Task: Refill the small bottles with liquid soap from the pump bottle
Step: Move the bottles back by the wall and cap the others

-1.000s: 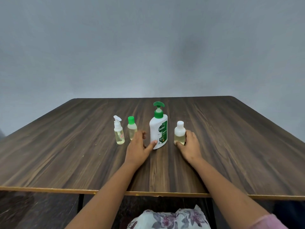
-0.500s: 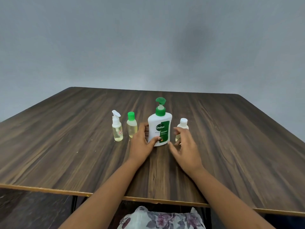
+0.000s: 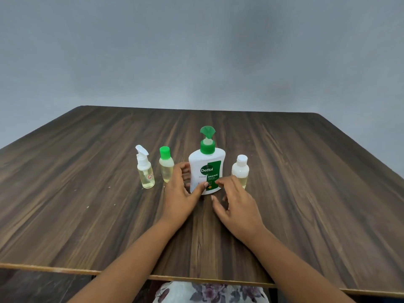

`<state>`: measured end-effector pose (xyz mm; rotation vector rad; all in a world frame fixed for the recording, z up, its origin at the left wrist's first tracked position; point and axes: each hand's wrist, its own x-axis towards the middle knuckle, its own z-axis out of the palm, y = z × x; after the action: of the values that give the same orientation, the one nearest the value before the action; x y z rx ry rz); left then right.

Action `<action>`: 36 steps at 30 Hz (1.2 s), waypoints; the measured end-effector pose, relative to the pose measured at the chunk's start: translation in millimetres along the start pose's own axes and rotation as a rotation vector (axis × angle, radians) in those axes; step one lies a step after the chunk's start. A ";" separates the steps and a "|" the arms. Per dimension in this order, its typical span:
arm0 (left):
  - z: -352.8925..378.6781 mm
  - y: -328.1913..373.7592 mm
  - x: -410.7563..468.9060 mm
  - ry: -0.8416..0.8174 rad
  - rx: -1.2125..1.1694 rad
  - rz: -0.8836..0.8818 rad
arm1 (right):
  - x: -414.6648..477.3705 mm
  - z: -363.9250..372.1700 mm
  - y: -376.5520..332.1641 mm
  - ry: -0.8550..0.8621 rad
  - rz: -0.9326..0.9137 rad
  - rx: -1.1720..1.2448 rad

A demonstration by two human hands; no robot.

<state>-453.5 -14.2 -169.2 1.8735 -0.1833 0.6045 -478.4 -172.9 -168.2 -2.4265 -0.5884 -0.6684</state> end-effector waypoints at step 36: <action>-32.7 91.0 59.3 -0.394 0.232 -0.143 | 114.3 -83.2 -30.4 -0.624 0.427 0.182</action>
<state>-449.7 -9.9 -56.0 2.1982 -0.2403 0.1576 -432.7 -170.8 -31.1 -2.4505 -0.3167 0.3184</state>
